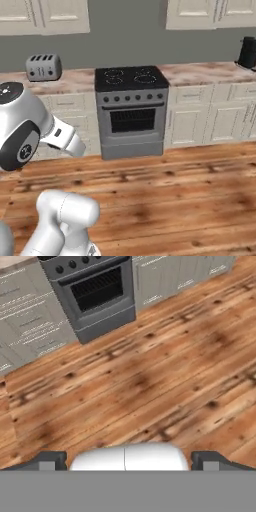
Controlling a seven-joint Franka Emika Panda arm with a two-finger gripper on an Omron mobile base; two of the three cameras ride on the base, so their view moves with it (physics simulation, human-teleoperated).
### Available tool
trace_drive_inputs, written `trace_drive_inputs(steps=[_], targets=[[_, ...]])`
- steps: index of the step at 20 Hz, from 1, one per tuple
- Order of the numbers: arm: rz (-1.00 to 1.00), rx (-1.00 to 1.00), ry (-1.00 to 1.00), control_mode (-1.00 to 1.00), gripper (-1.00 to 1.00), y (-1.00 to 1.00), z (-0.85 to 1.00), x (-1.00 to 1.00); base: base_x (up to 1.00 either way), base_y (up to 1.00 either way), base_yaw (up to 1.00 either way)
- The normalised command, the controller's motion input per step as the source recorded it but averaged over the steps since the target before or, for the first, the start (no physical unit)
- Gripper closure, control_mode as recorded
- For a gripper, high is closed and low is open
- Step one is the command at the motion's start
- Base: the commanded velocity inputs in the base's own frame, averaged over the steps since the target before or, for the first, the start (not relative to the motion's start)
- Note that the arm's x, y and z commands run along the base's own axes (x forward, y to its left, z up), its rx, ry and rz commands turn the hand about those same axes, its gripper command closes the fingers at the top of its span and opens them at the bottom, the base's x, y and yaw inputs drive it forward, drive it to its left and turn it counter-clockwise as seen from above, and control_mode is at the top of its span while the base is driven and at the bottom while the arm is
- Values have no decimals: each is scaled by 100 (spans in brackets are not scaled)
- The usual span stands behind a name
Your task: Clear the mugs and bowl far away from the sink.
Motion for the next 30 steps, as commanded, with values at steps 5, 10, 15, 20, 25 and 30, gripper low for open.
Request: trace_drive_inputs(steps=[5,10,15,20,25,30], targets=[[0,0,0,100,-100,0,0,0,0,0,100],[0,0,0,100,-100,0,0,0,0,0,100],[0,0,0,100,-100,0,0,0,0,0,100],[0,0,0,100,-100,0,0,0,36,-32,75],[0,0,0,100,-100,0,0,0,72,-93,30],[0,0,0,100,-100,0,0,0,91,-100,6]])
